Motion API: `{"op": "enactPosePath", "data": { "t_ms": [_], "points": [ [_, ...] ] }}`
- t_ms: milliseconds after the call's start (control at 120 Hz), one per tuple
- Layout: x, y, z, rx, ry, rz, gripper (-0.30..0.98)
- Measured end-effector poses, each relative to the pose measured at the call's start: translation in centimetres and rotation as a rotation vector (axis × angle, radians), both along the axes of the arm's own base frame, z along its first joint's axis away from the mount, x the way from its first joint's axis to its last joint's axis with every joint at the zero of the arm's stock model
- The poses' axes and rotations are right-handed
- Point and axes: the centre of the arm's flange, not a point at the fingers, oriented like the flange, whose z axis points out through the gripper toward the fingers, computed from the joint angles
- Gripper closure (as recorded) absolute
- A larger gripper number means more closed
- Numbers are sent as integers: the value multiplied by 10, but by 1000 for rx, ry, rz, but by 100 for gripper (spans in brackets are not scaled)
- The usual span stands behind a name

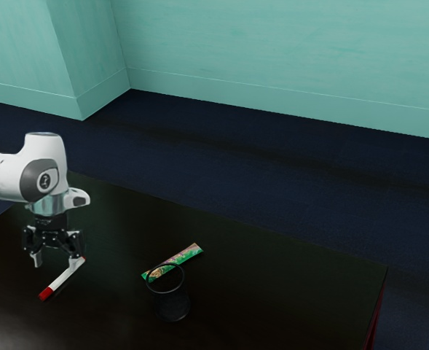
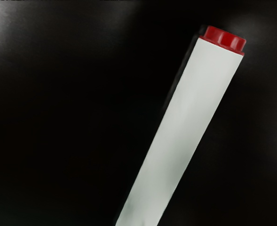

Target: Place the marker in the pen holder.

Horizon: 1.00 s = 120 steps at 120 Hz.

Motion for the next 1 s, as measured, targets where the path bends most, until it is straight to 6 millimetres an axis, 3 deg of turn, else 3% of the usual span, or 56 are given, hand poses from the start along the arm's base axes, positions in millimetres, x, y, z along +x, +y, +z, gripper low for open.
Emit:
{"op": "enactPosePath", "data": {
  "t_ms": [233,500,633,808,1000],
  "points": [
    [15,4,-25,-9,14,4,0],
    [19,5,-28,-7,-9,-3,1],
    [22,3,-26,-9,-20,-9,18],
    [29,1,-19,-5,-35,-23,54],
    [29,0,-22,-2,-30,-29,71]
  ]
}}
